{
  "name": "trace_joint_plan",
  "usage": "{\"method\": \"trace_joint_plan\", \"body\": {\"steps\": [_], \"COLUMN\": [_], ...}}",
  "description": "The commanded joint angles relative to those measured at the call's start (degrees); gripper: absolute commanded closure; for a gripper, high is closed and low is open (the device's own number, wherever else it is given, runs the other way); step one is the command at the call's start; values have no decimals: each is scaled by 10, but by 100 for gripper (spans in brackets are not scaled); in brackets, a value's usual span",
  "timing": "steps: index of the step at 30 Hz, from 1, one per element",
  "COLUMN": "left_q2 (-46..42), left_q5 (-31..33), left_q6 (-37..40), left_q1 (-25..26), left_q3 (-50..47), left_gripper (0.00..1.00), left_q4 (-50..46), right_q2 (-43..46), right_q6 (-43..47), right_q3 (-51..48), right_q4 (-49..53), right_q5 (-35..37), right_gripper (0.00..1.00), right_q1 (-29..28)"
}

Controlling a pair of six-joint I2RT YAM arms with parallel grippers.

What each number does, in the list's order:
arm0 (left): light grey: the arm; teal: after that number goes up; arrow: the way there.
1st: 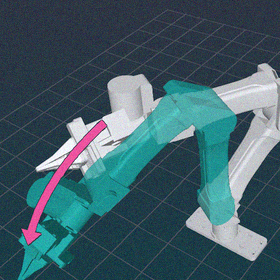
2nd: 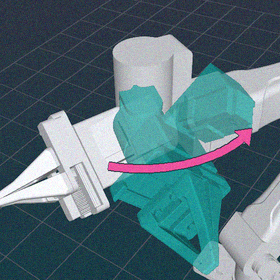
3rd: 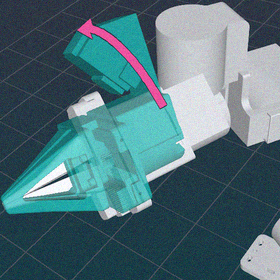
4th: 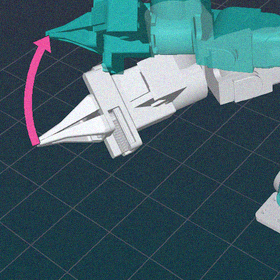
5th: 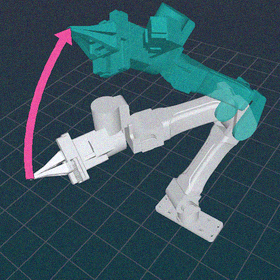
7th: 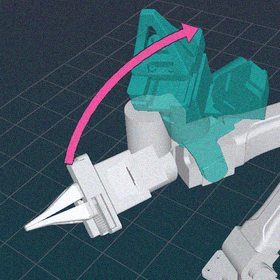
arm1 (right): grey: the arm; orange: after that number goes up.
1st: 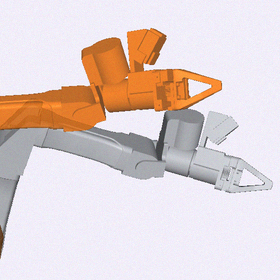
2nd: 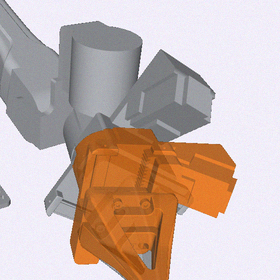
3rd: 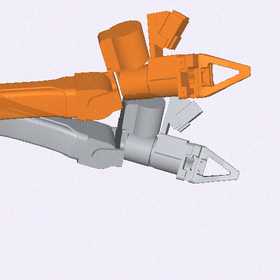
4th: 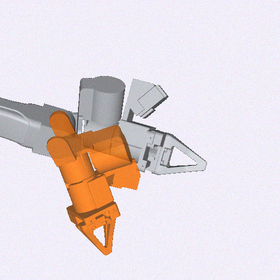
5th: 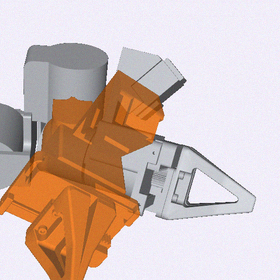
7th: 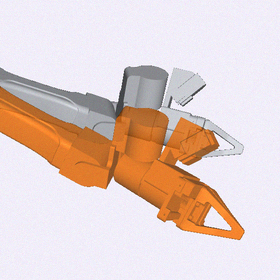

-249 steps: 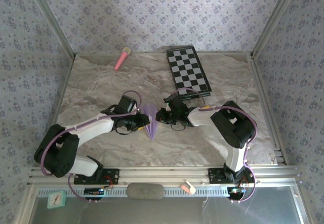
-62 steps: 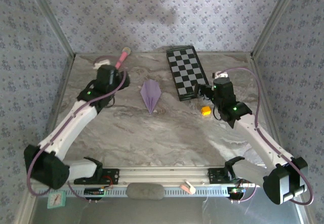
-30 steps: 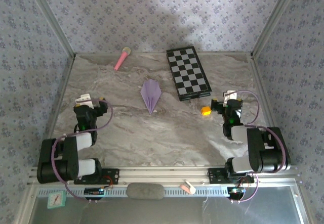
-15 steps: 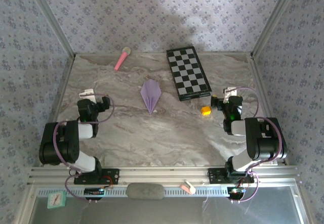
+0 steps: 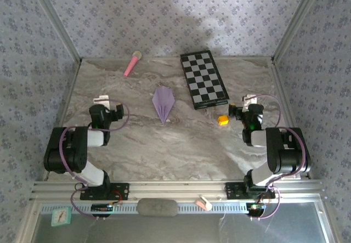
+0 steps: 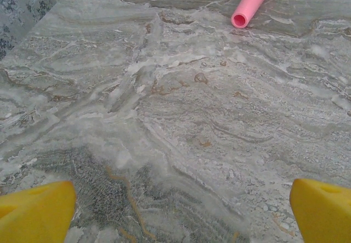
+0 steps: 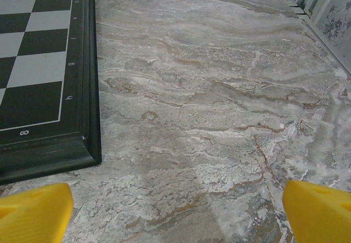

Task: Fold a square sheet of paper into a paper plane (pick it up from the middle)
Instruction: Reset both arms

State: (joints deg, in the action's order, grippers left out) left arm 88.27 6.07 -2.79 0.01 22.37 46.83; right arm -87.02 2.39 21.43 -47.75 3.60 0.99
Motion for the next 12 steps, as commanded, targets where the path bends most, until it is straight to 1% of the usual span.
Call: {"method": "trace_joint_plan", "body": {"steps": [1,12], "left_q2": [-3,-2], "left_q5": [5,2], "left_q6": [7,7], "left_q1": [-1,-2], "left_q3": [14,16], "left_gripper": [0,0], "left_q4": [-4,-6], "right_q2": [-3,-3], "right_q6": [-9,-8], "right_q3": [10,11], "right_q4": [11,12], "right_q5": [-4,-4], "right_gripper": [0,0], "right_q1": [3,3]}}
